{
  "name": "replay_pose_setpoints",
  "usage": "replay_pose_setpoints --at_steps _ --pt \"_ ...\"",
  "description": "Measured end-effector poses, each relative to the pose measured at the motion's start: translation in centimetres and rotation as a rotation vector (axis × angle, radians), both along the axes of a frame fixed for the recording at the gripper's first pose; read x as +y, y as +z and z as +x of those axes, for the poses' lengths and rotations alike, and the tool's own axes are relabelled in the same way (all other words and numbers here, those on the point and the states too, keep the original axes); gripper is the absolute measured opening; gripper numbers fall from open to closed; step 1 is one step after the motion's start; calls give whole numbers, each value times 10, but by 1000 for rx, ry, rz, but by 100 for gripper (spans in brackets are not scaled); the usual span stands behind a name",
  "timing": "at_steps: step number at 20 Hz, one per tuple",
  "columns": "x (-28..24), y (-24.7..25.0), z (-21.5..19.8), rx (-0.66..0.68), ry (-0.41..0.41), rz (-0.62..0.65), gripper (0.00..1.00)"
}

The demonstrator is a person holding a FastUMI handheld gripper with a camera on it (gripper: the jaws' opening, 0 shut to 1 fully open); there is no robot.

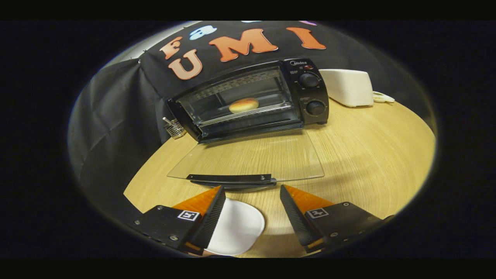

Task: Open the toaster oven, put the food inside, and close the toaster oven door.

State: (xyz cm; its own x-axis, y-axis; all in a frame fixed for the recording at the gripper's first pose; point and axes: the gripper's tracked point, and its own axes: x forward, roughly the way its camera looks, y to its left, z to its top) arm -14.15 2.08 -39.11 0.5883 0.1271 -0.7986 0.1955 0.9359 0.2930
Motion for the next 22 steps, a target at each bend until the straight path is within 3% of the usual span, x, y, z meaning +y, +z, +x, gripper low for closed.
replay_pose_setpoints --at_steps 5,10,20,22 --pt "5 16 14 -36 -13 38 85" --pt "-3 61 50 -187 11 -35 84" --pt "-23 114 132 -378 -44 -2 88" --pt "-32 124 150 -432 -47 -61 88"
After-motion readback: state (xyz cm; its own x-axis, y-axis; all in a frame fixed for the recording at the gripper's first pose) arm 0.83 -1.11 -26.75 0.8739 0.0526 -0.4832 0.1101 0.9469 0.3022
